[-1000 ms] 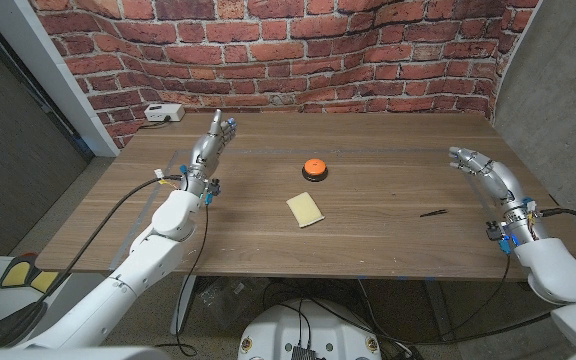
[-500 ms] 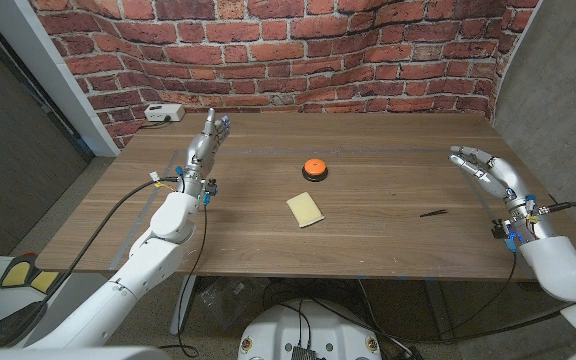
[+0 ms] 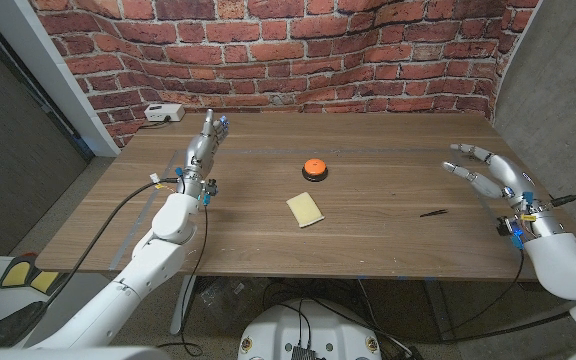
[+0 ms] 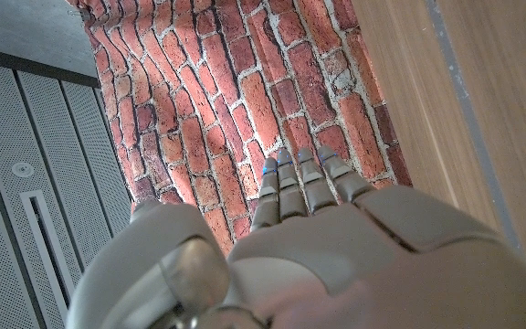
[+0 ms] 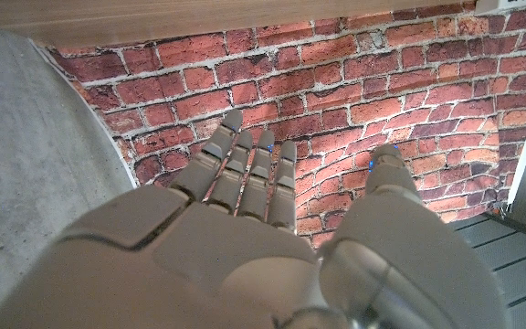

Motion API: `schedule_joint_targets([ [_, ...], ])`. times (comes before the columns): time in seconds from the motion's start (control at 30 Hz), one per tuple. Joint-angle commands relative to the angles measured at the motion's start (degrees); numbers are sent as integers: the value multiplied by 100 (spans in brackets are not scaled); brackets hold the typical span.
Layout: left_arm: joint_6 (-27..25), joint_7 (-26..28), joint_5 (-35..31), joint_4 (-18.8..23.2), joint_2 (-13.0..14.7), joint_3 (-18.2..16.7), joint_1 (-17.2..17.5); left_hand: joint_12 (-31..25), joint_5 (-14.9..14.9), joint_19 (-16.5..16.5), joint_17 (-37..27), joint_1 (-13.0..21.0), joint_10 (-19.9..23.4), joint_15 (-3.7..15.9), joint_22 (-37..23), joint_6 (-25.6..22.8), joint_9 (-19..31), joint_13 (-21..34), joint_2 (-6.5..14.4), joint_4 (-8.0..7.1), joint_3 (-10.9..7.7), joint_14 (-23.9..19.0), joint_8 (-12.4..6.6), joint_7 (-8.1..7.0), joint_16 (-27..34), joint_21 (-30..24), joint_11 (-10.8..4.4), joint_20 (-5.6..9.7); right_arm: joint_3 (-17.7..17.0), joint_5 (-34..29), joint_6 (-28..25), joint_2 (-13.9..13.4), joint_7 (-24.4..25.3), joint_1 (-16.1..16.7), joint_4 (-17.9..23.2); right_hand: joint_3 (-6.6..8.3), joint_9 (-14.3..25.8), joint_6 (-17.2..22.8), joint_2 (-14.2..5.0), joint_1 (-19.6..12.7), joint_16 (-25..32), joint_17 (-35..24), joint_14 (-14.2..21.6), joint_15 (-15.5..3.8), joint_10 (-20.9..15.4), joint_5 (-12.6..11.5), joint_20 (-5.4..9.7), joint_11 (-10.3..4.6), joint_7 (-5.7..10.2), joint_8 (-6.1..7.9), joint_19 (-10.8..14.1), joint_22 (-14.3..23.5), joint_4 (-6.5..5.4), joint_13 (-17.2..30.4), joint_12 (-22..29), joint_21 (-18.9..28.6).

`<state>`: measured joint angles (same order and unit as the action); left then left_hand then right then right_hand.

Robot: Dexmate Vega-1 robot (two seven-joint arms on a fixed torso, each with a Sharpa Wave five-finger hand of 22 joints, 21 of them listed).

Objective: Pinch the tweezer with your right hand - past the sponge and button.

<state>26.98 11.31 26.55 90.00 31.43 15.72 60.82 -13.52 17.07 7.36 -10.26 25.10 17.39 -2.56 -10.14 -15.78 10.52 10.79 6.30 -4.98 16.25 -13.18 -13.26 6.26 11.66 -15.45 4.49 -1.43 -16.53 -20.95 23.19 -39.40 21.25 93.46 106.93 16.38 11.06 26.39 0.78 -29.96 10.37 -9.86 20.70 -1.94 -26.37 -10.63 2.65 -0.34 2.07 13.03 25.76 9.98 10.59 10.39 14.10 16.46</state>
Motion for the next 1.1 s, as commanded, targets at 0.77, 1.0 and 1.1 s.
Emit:
schedule_joint_targets([
  [0.77, 186, -32, 52, -227, -134, -17, -56, 27, -46, 102, -29, 15, 96, -14, -13, -92, 22, 21, 33, 15, 25, -83, 10, 37, -20, 45, -5, -18, 23, -1576, -2352, -622, -1027, 288, 1118, 195, 47, 473, 173, -1120, -81, -25, -596, 74, 197, -109, 161, -390, 467, 43, -394, 39, -112, 3, -204, -392],
  [1.0, 203, -52, 96, -284, -185, 9, -59, 36, -51, 108, -29, 19, 98, -11, -13, -107, 22, 21, 38, 12, 27, -89, 15, 32, -22, 55, -6, -24, -9, -1584, -2510, -865, -1371, 305, 1181, 182, 50, 398, 161, -1218, -80, -29, -976, 200, 517, -117, 119, -300, 526, -41, -642, 42, -149, 8, -299, -505],
  [1.1, 200, -39, 101, -283, -197, 12, -50, 39, -53, 111, -29, 20, 98, -15, -14, -110, 22, 22, 39, 11, 27, -92, 17, 34, -22, 58, 0, -23, -42, -1622, -2540, -942, -1463, 321, 1200, 193, 51, 379, 150, -1262, -73, -27, -1014, 216, 587, -125, 112, -314, 568, -56, -689, 43, -142, 9, -315, -520],
])
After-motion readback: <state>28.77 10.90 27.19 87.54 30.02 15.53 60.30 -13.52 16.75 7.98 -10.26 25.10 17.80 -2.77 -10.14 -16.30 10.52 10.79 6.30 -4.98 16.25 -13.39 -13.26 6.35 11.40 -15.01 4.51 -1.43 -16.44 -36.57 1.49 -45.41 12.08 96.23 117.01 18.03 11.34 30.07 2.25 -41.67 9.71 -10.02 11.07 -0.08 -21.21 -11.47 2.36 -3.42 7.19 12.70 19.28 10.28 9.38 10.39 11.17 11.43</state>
